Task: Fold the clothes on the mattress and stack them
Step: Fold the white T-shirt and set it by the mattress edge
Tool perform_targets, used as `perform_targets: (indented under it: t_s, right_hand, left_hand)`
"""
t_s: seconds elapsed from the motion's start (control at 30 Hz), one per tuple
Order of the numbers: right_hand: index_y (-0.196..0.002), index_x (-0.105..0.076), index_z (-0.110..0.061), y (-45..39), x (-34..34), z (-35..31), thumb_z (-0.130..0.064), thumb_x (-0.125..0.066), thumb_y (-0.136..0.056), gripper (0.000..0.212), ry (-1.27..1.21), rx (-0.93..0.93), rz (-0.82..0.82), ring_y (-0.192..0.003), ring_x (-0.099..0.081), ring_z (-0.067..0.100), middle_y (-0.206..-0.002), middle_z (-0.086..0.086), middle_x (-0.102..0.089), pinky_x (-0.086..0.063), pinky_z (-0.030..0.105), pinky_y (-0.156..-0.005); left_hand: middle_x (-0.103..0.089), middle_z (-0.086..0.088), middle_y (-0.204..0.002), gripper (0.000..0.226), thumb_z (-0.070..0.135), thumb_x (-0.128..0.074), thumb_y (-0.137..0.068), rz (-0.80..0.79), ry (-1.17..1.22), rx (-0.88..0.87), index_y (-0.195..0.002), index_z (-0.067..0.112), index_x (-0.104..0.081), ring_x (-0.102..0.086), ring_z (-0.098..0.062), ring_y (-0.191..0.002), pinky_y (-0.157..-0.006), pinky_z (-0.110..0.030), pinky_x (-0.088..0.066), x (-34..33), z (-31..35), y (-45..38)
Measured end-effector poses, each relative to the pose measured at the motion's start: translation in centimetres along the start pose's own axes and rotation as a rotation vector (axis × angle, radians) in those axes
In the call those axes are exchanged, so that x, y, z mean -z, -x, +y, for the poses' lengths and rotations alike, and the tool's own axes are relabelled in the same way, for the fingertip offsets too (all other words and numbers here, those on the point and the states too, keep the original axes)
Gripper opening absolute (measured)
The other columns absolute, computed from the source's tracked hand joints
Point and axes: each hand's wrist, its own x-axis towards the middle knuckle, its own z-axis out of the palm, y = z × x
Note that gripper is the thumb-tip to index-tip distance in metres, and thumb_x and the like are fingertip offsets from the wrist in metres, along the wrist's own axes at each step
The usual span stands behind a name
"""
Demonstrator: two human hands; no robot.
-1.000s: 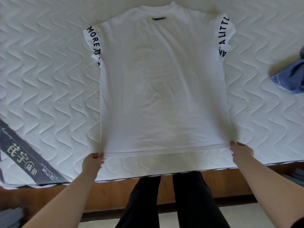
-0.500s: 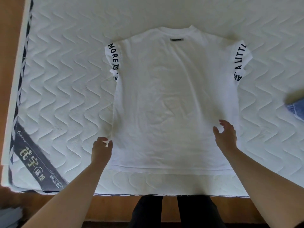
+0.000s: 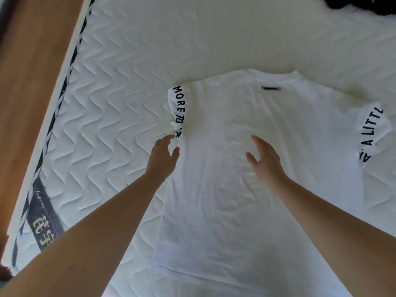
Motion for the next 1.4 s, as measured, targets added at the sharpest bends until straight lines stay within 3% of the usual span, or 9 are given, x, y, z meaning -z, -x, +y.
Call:
perform_targets:
  t_s: [0.47,0.63,0.73,0.83,0.93,1.1,1.23,1.3,1.4]
  right_hand:
    - [-0.157,-0.004,-0.016,-14.6,-4.0,-7.9,-0.033,-0.033,-0.105,0.061,0.188,0.173,-0.088,-0.151,0.002,0.012,-0.165,-0.004,0.001,-0.003,0.031,-0.121]
    - [-0.157,-0.002,-0.019,-17.9,-4.5,-8.1,-0.035,-0.036,-0.104,0.065,0.196,0.159,-0.149,-0.151,0.003,0.014,-0.165,-0.004,0.003,-0.003,0.032,-0.12]
    - [-0.156,0.002,-0.019,-18.7,-5.4,-7.3,-0.038,-0.039,-0.103,0.07,0.235,0.154,-0.182,-0.151,0.008,0.014,-0.164,-0.004,0.009,0.001,0.031,-0.119]
    - [-0.155,0.008,-0.022,-19.0,-6.4,-6.2,-0.041,-0.04,-0.102,0.074,0.288,0.191,-0.178,-0.149,0.017,0.012,-0.162,-0.006,0.018,0.009,0.027,-0.116]
    - [-0.155,0.012,-0.025,-19.1,-6.9,-5.5,-0.045,-0.038,-0.101,0.076,0.304,0.218,-0.161,-0.146,0.022,0.008,-0.161,-0.009,0.022,0.017,0.022,-0.111]
    - [-0.153,0.017,-0.026,-19.5,-7.2,-5.1,-0.05,-0.035,-0.101,0.078,0.341,0.219,-0.185,-0.135,0.032,0.001,-0.159,-0.009,0.028,0.02,0.023,-0.11]
    - [-0.153,0.016,-0.028,-19.6,-7.2,-5.1,-0.049,-0.04,-0.1,0.08,0.317,0.2,-0.203,-0.142,0.028,0.006,-0.159,-0.009,0.027,0.015,0.027,-0.114]
    - [-0.153,0.016,-0.029,-19.6,-7.3,-5.1,-0.048,-0.04,-0.1,0.08,0.306,0.194,-0.193,-0.145,0.026,0.008,-0.159,-0.01,0.027,0.014,0.028,-0.115]
    - [-0.154,0.015,-0.03,-19.5,-7.2,-5.2,-0.048,-0.042,-0.1,0.08,0.287,0.188,-0.184,-0.146,0.024,0.008,-0.159,-0.011,0.026,0.012,0.028,-0.115]
  left_hand:
    - [-0.036,-0.016,-0.145,0.048,0.023,-0.027,-0.106,-0.087,-0.13,0.089,-0.153,0.029,-0.024,-0.044,-0.035,-0.126,-0.104,-0.046,-0.04,2.1,1.9,-17.8]
    - [-0.035,-0.016,-0.14,0.052,0.04,-0.049,-0.1,-0.309,-0.24,0.18,-0.148,0.034,-0.033,-0.043,-0.036,-0.125,-0.096,-0.048,-0.048,2.4,2.8,-20.8]
    - [-0.033,-0.009,-0.141,0.046,0.038,-0.067,-0.089,-0.282,-0.22,0.085,-0.13,0.021,-0.055,-0.038,-0.027,-0.128,-0.1,-0.039,-0.042,2.2,3.1,-21.3]
    - [-0.054,0.013,-0.111,0.022,0.028,-0.08,-0.077,-0.291,-0.007,-0.065,-0.082,0.03,-0.058,-0.054,-0.004,-0.094,-0.075,-0.019,-0.041,2.2,4.3,-21.4]
    - [-0.046,0.017,-0.057,0.031,0.033,-0.078,-0.074,-0.422,0.047,-0.117,-0.061,0.033,-0.049,-0.041,-0.001,-0.05,-0.049,-0.021,-0.03,2.6,5.6,-21.4]
    - [-0.063,0.012,-0.089,0.041,0.029,-0.079,-0.076,-0.577,-0.009,0.025,-0.106,0.039,-0.052,-0.058,-0.01,-0.079,-0.061,-0.025,-0.042,4.1,5.2,-22.1]
    - [-0.061,0.003,-0.078,0.02,0.039,-0.071,-0.081,-0.425,-0.25,0.133,-0.085,0.02,-0.066,-0.056,-0.018,-0.074,-0.058,-0.027,-0.036,6.5,2.5,-23.2]
    - [-0.058,-0.006,-0.079,0.044,0.056,-0.063,-0.084,-0.324,-0.235,0.207,-0.08,0.012,-0.065,-0.057,-0.024,-0.076,-0.059,-0.027,-0.035,7.0,1.1,-23.4]
    - [-0.055,-0.011,-0.129,0.079,0.079,-0.059,-0.071,-0.334,0.025,0.412,-0.123,0.019,-0.058,-0.05,-0.033,-0.118,-0.089,-0.043,-0.04,6.9,-0.6,-22.8]
